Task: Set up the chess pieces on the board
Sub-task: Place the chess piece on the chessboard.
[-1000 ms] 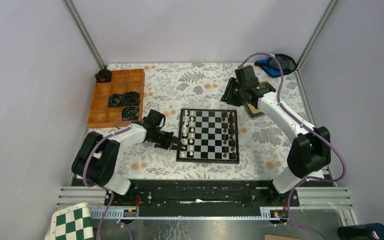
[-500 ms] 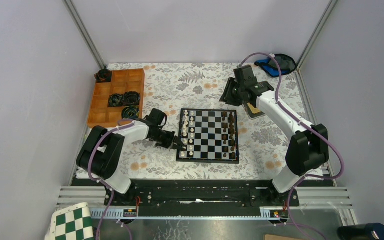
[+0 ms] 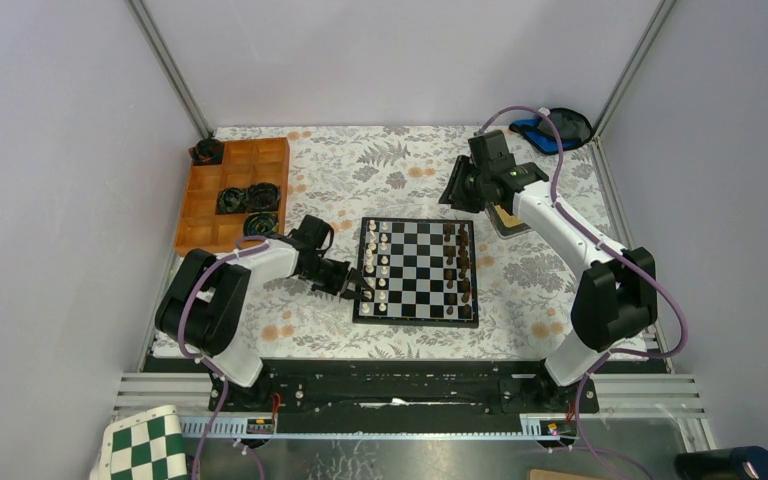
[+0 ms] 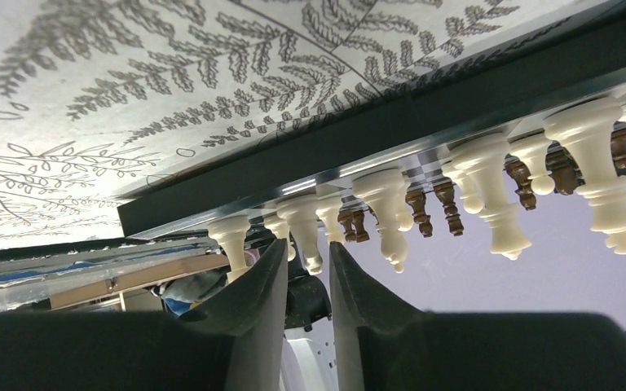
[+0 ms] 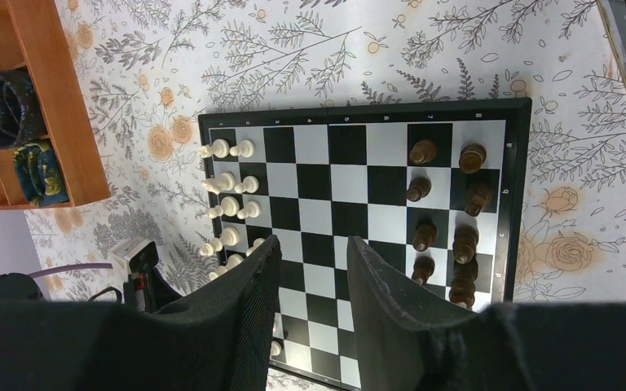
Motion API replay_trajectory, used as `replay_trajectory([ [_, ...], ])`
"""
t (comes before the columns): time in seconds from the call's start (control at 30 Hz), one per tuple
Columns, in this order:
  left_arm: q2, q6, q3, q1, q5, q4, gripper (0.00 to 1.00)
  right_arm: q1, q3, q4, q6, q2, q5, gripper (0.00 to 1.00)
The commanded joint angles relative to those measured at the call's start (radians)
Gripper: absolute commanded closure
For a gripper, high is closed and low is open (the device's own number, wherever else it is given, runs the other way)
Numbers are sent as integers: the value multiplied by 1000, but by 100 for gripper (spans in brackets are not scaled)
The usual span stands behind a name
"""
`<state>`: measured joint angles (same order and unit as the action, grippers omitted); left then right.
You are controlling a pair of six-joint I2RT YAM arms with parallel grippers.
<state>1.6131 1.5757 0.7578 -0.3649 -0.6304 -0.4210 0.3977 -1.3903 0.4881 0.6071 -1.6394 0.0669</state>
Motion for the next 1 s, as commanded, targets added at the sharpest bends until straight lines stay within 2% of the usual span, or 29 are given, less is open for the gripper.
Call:
replay_trajectory([
  [0.0, 11, -22, 30, 10, -24, -26, 67, -7, -43, -5, -9, -3, 13, 58],
  [0.33, 9, -32, 52, 12, -26, -27, 66, -7, -50, -2, -12, -5, 16, 58],
  [0.7, -77, -57, 87, 20, 17, -70, 66, -7, -60, 5, -20, 12, 15, 58],
  [0.97, -211, -35, -5, 20, 29, -76, 66, -7, -18, -19, -12, 60, 16, 58],
])
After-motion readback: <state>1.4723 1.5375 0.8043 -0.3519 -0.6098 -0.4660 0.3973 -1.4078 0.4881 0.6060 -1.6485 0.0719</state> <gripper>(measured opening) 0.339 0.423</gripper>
